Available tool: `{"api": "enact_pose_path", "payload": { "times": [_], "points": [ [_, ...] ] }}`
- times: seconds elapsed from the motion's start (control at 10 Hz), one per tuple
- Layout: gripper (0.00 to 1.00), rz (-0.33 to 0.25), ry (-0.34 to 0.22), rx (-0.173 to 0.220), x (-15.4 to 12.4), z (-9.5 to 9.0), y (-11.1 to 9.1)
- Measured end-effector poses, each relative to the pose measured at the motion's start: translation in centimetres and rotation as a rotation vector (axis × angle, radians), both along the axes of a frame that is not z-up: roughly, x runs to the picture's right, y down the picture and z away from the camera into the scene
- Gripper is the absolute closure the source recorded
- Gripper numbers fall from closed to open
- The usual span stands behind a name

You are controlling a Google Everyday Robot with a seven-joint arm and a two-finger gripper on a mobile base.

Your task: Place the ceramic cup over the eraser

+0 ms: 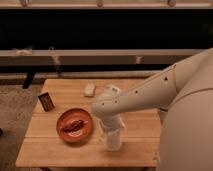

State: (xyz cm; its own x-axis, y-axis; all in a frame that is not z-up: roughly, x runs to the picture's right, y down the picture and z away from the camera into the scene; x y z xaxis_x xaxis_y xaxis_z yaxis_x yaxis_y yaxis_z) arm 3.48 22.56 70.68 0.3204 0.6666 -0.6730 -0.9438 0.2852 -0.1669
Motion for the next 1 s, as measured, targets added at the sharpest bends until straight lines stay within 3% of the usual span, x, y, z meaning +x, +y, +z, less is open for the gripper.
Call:
{"api": "enact_pose_path", "payload": {
  "times": [0.3,0.4,0.6,1.0],
  "points": [
    [0.2,0.038,-0.02,-0.055,0.3,0.2,1.0],
    [0.24,0.044,-0.031,-0.073,0.2,0.4,1.4],
    [0.42,0.038,-0.034,-0.081,0.1,0.6,1.6],
    [0.84,-0.007,0.018,-0.045,0.1,1.1,1.2]
  ]
}}
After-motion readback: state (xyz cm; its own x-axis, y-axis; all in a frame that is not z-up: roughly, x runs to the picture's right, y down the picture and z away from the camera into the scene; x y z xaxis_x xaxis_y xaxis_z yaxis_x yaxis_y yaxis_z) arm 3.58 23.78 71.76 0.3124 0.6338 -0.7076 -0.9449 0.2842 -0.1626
